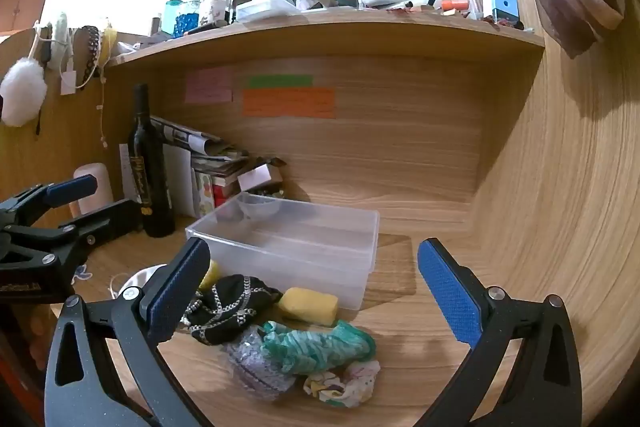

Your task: Organize soft objects

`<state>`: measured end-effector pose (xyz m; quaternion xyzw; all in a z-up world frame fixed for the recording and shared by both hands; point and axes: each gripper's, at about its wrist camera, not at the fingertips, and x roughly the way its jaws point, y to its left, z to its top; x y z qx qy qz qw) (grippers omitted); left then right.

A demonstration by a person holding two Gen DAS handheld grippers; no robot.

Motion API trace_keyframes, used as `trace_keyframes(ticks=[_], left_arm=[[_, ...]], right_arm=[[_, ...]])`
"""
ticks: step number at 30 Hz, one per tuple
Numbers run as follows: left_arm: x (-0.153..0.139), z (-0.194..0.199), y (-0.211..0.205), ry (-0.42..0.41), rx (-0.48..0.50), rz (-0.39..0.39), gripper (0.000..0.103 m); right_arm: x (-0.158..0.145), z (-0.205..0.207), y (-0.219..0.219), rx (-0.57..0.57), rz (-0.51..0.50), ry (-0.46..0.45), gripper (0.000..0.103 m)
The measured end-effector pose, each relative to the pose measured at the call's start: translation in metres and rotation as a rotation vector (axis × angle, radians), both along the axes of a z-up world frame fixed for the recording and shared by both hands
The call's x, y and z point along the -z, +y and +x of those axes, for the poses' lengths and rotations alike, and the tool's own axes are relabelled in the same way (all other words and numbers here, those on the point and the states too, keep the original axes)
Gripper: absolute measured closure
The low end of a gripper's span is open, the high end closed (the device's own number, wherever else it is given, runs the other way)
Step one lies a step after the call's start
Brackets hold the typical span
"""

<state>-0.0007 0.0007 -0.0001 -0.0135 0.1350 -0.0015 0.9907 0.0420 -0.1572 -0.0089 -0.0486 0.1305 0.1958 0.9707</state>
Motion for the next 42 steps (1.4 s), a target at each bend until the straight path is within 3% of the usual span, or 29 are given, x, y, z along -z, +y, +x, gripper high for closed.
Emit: trace_keyframes(ticks=[8, 15, 42], left_arm=[[-0.004, -0.004, -0.011, -0.006, -0.008, 0.025, 0.0], [-0.005, -0.006, -0.002, -0.012, 0.002, -0.011, 0.0], [-0.005, -0.004, 0.002, -0.033, 0.009, -0.011, 0.0]], right_arm=[[-0.002, -0.002, 0.001, -0.005, 0.0, 0.01, 0.0], [-0.002, -0.002, 0.0, -0.003, 0.02, 0.004, 0.0], [-0.004, -0.003, 0.002, -0.015, 0.049, -0.004, 0.0]])
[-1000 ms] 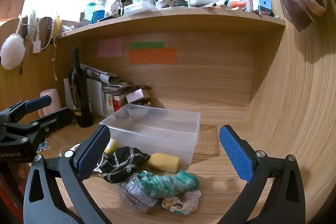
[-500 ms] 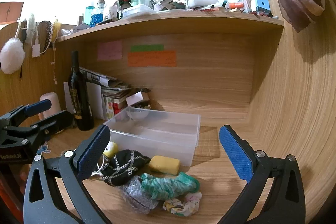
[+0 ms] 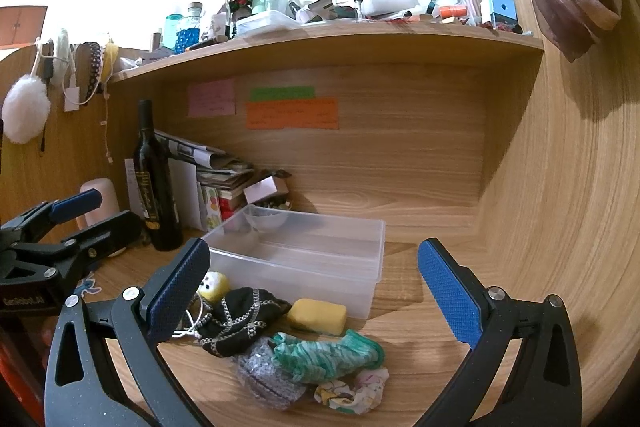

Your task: Organize soft objects

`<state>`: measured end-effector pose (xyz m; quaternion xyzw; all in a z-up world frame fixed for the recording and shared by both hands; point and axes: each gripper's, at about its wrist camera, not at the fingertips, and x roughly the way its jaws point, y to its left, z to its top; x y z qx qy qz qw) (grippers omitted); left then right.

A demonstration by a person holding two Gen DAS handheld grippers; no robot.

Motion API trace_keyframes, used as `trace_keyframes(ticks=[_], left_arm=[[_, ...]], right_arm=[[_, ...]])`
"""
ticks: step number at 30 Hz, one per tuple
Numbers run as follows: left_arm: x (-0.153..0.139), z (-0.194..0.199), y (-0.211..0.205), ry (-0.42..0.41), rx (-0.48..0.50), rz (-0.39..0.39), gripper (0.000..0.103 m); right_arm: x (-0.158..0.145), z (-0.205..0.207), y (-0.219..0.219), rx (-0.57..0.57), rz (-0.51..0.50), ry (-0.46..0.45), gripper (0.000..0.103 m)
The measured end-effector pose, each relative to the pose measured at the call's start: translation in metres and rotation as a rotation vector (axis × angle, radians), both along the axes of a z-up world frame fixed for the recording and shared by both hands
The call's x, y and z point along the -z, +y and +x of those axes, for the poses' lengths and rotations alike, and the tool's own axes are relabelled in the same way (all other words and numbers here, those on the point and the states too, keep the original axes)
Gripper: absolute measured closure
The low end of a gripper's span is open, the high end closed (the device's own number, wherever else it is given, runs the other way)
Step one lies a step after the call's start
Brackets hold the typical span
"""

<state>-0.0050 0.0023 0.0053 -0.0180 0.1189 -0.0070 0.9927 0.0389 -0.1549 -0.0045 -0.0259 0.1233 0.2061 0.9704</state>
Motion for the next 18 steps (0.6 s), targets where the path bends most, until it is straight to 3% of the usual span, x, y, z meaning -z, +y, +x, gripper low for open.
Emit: trace_keyframes(ticks=[18], left_arm=[[-0.0001, -0.0005, -0.0018, -0.005, -0.001, -0.004, 0.0]], right_arm=[[-0.0009, -0.0002, 0.0, -0.009, 0.007, -0.003, 0.0]])
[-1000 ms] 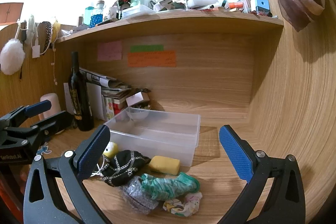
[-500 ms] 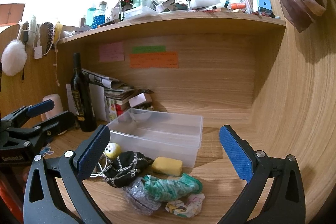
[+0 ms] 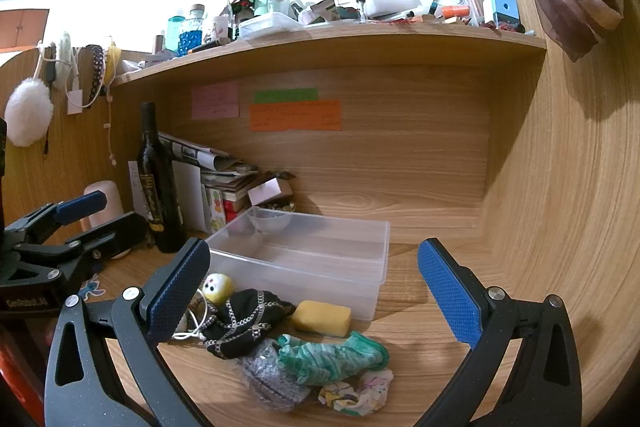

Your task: Organize soft objects

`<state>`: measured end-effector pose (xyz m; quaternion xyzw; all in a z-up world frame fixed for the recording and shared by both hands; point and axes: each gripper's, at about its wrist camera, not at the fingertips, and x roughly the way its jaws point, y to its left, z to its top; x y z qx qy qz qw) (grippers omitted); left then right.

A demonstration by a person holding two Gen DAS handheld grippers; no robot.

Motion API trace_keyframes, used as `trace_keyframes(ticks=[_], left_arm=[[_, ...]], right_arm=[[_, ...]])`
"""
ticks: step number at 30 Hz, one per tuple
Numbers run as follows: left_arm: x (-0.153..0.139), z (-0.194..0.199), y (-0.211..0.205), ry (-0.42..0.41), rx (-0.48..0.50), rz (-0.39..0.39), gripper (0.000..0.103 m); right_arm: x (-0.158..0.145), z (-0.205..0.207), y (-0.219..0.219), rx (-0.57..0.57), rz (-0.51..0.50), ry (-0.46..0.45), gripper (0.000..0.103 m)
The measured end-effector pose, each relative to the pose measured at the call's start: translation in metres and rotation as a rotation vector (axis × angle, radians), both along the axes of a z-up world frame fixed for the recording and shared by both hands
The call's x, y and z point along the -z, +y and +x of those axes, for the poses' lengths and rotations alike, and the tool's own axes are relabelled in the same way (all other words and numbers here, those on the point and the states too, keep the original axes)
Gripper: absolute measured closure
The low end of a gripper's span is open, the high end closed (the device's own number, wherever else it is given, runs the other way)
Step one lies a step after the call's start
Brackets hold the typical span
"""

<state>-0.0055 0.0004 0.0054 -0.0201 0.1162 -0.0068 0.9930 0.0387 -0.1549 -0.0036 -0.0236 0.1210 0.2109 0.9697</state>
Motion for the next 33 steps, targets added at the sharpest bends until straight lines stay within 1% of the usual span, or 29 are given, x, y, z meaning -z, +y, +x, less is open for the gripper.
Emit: trace_keyframes(ticks=[15, 26, 29, 32, 33], left_arm=[[-0.001, 0.0, 0.001, -0.001, 0.002, -0.007, 0.0], [0.001, 0.004, 0.004, 0.008, 0.009, -0.016, 0.0], [0.004, 0.008, 0.006, 0.021, 0.012, -0.014, 0.0], [0.009, 0.014, 0.014, 0.05, 0.018, -0.041, 0.0], [0.011, 0.016, 0.018, 0.062, 0.019, -0.054, 0.002]], right_arm=[[0.001, 0.001, -0.002, -0.012, 0.017, 0.008, 0.0], [0.003, 0.001, -0.002, -0.027, 0.025, -0.006, 0.0], [0.004, 0.004, -0.003, -0.038, 0.028, 0.002, 0.0], [0.007, 0.007, -0.004, -0.038, 0.026, 0.01, 0.0], [0.008, 0.009, -0.005, -0.035, 0.023, 0.015, 0.0]])
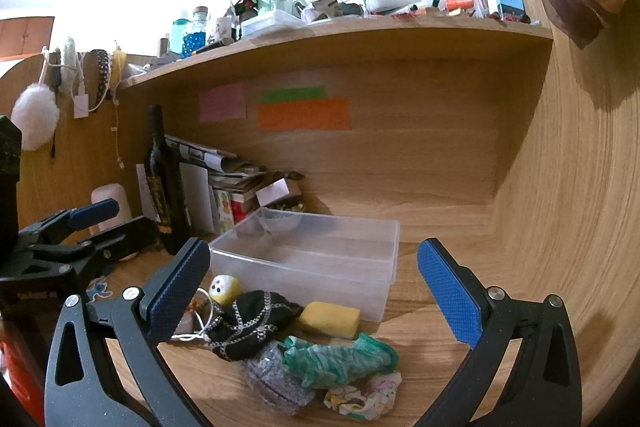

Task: Organize soft objects
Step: 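Grasp the white drawstring bag with the left tool while the right tool grasps the green striped sock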

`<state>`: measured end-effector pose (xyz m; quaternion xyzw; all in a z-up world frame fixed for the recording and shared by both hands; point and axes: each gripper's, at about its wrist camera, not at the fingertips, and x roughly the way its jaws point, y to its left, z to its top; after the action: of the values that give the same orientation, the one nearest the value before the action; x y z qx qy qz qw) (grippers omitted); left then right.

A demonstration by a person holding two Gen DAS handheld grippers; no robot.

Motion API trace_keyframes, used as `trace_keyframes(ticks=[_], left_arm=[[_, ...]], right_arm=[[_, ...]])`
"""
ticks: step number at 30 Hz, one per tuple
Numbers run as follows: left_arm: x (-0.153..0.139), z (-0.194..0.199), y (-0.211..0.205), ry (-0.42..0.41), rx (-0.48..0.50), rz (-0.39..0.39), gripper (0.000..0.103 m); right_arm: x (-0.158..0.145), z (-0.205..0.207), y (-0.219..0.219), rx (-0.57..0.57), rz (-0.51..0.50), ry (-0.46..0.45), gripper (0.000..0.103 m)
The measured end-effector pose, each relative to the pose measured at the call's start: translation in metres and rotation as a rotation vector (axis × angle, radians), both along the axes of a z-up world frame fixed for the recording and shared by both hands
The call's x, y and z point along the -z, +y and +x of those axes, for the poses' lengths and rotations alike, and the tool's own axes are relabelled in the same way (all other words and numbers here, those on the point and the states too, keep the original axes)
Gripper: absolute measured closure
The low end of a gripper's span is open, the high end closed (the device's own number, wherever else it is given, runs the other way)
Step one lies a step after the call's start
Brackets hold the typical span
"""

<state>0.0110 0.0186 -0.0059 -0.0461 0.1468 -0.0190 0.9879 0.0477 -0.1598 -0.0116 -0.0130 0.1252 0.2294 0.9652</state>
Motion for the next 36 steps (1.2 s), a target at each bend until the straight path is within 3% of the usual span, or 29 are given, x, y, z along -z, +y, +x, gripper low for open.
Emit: trace_keyframes(ticks=[3, 7, 11, 23, 31, 33, 36], left_arm=[[0.009, 0.006, 0.01, 0.042, -0.02, -0.012, 0.02], [0.028, 0.016, 0.032, 0.119, -0.063, -0.042, 0.022], [0.045, 0.023, 0.048, 0.19, -0.098, -0.067, 0.029], [0.101, 0.045, 0.054, 0.393, -0.123, -0.026, 0.03], [0.122, 0.056, 0.057, 0.456, -0.1, -0.063, 0.031], [0.124, 0.058, 0.054, 0.464, -0.081, -0.06, 0.047], [0.125, 0.058, 0.05, 0.466, -0.068, -0.053, 0.059]], right_arm=[[0.005, 0.008, -0.003, 0.003, -0.011, 0.028, 0.009], [0.018, 0.024, -0.012, 0.018, -0.023, 0.096, 0.021], [0.032, 0.035, -0.02, 0.045, -0.049, 0.154, 0.025], [0.077, 0.06, -0.027, 0.058, -0.137, 0.355, 0.029], [0.091, 0.077, -0.01, -0.019, -0.136, 0.455, 0.029], [0.095, 0.081, -0.011, -0.041, -0.121, 0.49, 0.033], [0.097, 0.084, -0.01, -0.055, -0.124, 0.52, 0.045]])
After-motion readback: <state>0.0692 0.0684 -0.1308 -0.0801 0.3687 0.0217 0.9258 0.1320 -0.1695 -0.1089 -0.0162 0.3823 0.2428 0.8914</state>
